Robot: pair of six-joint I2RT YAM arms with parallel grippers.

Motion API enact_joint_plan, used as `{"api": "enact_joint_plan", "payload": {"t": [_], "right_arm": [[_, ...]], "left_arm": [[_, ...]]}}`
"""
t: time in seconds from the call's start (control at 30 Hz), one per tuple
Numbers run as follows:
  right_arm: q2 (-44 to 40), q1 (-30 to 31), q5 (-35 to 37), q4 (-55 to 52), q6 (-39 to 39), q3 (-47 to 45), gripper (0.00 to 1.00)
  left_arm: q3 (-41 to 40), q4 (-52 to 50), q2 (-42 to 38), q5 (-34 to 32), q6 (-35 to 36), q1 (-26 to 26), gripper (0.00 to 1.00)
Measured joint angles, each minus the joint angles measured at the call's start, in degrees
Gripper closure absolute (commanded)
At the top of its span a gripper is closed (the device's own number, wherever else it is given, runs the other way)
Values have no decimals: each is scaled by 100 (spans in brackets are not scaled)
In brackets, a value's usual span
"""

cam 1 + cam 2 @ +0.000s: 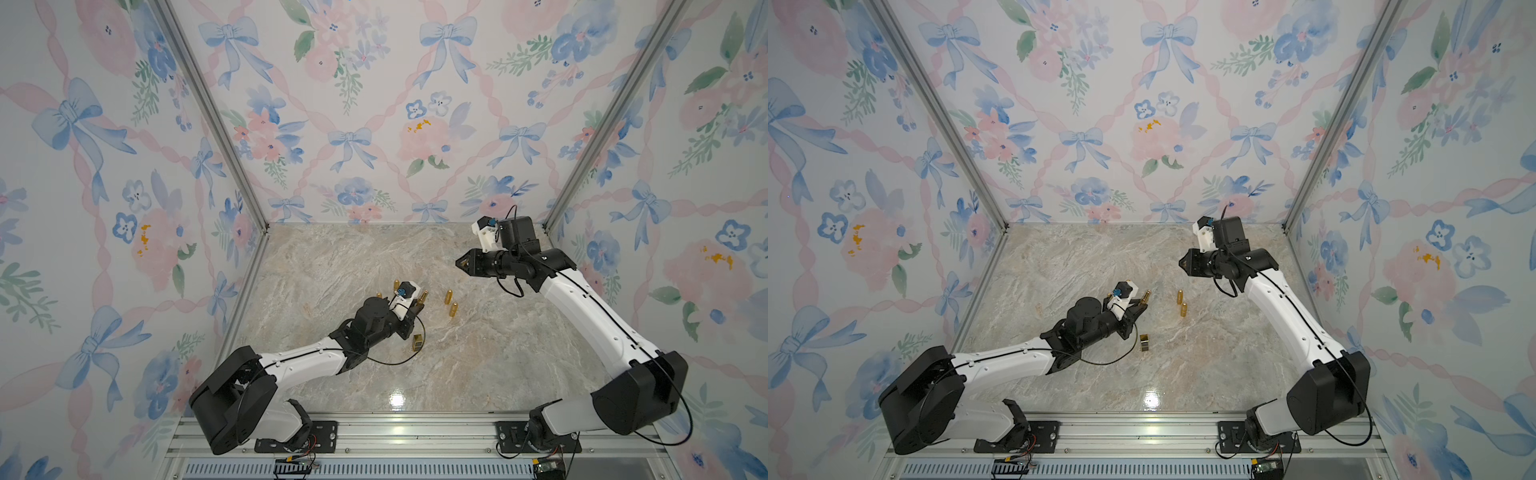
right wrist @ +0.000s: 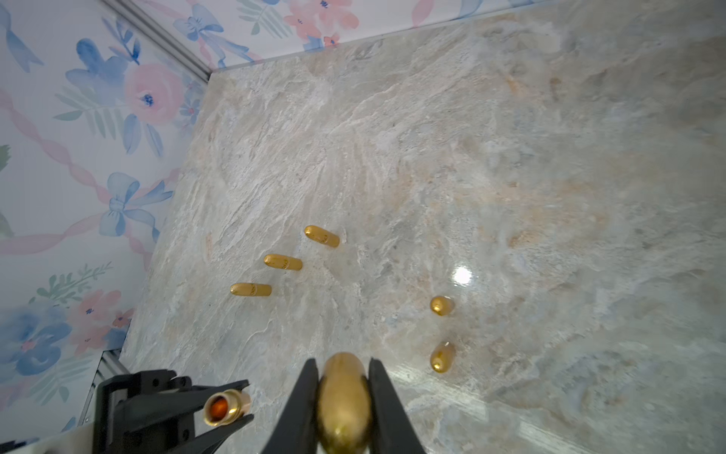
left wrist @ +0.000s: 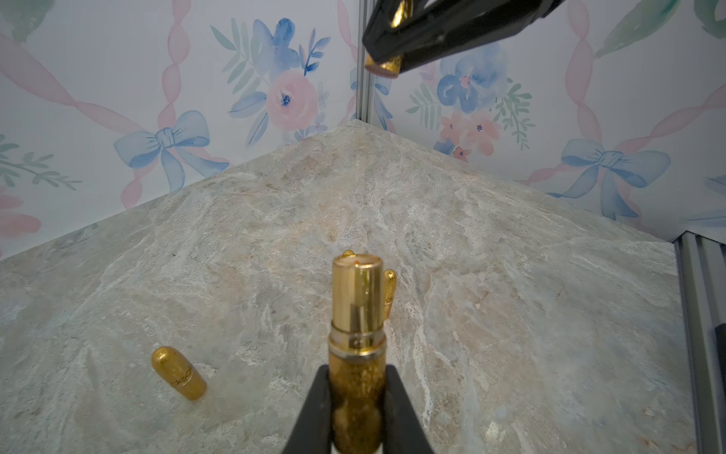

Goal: Open the lipstick cap
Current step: Place the cover at the center of the board.

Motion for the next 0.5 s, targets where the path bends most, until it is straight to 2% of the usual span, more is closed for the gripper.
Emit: {"api": "enact_joint_plan", "payload": {"t": [0.23,0.5], "right_arm": [[1172,-319,800,538,31,-87,79],[2647,-326,1427,772,11,144,79]], "left_arm": [[590,39,431,-94,-4,0,100],[684,280,684,-306,-52,63,100]]}}
